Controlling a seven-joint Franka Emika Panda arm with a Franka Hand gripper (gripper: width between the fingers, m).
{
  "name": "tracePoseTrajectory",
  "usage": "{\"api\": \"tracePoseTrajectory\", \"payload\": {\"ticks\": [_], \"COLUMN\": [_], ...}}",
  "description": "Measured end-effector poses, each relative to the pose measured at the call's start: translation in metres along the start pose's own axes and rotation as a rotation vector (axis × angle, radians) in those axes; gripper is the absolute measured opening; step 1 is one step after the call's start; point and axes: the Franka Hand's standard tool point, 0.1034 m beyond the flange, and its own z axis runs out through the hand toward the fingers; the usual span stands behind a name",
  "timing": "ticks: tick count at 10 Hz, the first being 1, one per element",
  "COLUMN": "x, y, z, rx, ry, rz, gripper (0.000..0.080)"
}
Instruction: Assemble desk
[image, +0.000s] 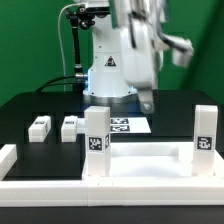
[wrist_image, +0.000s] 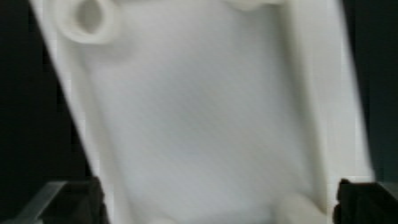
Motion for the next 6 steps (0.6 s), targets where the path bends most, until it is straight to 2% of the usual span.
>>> {"api": "tracePoseTrajectory", "payload": {"ticks": [1, 4, 5, 6], "x": [0.002, 0.003, 0.003, 0.01], "y": [-0.007, -0.007, -0.005, 0.003], "z": [-0.004, -0.003, -0.002, 0.007], "rx": [0.013, 0.014, 0.011, 0.027], "ry": [-0.002, 0.001, 0.002, 0.012], "rz": [-0.004, -0.005, -0.009, -0.065], "gripper": [0.0649, 0.0649, 0.0649, 0.0649]}}
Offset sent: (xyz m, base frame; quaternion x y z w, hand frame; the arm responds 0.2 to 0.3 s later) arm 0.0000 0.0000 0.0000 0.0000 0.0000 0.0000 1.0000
